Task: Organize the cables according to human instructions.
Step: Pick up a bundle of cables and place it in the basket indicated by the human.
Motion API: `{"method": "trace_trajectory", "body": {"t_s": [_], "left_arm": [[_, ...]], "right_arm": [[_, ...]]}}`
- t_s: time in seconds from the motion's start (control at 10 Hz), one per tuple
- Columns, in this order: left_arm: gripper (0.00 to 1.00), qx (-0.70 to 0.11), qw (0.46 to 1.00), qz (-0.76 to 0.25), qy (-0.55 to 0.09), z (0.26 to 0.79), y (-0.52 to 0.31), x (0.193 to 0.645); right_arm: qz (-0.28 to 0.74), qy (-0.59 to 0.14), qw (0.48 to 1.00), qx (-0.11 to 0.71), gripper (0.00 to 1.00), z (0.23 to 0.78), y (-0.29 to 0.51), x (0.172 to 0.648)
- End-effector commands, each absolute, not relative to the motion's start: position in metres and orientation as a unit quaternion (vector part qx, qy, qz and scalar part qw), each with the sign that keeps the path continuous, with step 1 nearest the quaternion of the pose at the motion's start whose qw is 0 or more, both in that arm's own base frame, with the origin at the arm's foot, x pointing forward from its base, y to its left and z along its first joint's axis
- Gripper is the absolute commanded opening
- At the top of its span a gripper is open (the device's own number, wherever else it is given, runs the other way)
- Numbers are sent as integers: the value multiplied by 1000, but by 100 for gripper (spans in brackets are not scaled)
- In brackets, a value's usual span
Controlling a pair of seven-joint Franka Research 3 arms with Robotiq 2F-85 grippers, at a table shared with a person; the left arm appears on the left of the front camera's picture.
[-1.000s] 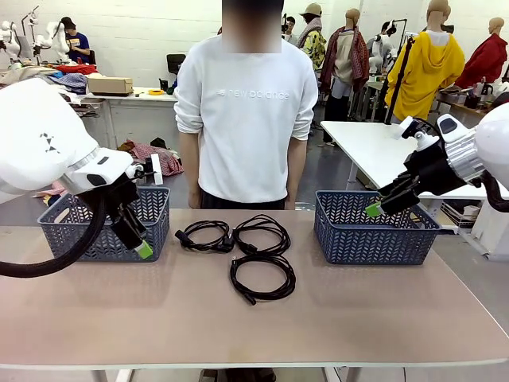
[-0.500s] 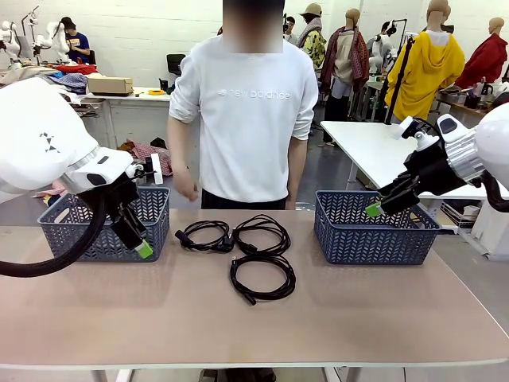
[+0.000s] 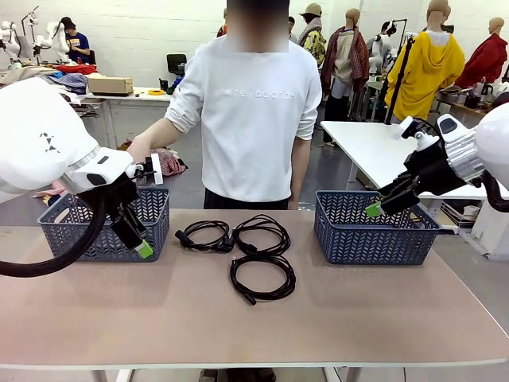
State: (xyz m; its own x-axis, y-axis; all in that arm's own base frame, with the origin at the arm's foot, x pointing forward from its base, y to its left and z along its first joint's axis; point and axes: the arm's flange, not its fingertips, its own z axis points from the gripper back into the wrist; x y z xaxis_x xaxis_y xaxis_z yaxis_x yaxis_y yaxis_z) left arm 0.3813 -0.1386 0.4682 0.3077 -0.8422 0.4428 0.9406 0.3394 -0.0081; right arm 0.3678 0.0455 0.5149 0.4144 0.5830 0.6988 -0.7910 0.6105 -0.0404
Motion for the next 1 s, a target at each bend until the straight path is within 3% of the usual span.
{"method": "trace_trajectory", "body": {"t_s": [0.0, 0.9], "left_arm": [[100, -133, 799, -556, -185, 470, -138, 382], [100, -133, 799, -556, -185, 470, -138, 382]], "right_arm": [[420, -352, 821, 157, 100, 514, 45, 369], [420, -352, 821, 157, 100, 514, 45, 369]]}}
